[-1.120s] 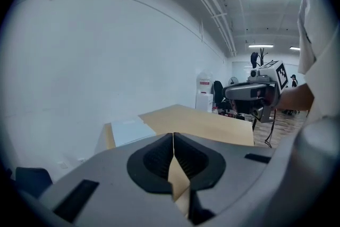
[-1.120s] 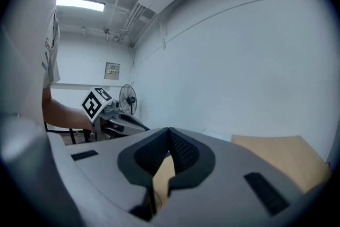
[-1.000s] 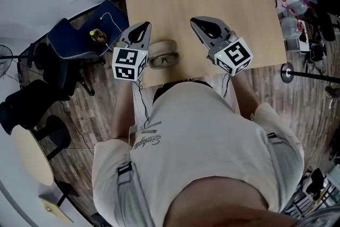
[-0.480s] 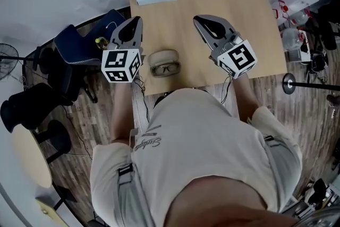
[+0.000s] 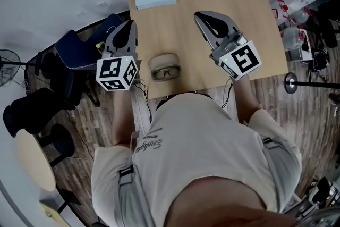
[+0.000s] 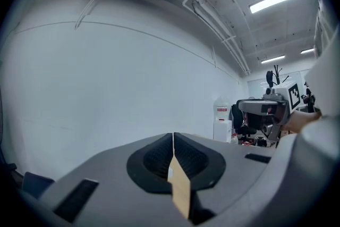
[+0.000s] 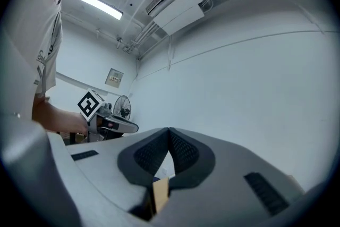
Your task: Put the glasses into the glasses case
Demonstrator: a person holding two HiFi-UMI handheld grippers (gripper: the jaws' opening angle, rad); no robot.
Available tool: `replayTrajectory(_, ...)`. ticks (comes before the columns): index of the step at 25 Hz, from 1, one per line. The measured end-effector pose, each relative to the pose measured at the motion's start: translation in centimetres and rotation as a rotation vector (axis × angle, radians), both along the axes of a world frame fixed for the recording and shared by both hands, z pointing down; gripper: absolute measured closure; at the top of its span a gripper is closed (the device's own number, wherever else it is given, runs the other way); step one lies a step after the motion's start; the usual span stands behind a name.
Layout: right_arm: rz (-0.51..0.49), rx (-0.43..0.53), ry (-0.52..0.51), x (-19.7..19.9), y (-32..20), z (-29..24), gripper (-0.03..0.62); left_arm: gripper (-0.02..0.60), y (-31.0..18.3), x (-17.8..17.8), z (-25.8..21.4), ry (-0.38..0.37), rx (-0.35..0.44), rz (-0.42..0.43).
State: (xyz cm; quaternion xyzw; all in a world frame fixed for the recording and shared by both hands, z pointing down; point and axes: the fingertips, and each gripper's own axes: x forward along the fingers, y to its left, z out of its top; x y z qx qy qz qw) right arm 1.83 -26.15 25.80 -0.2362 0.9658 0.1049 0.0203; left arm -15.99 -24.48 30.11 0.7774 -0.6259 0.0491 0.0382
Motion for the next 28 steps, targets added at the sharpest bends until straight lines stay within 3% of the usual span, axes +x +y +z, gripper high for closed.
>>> replayTrajectory(10, 0.051, -0.13, -0.079, 1.9, -0.8, 1.8, 0.599, 0.565, 0.7, 0.9, 0.4, 0.013, -0.004, -0.021)
replayTrajectory(28, 0.049, -0.109, -0.037, 1.1, -0.3, 2.2, 0.599, 0.565, 1.9, 0.4, 0.6, 0.021, 0.006, -0.031)
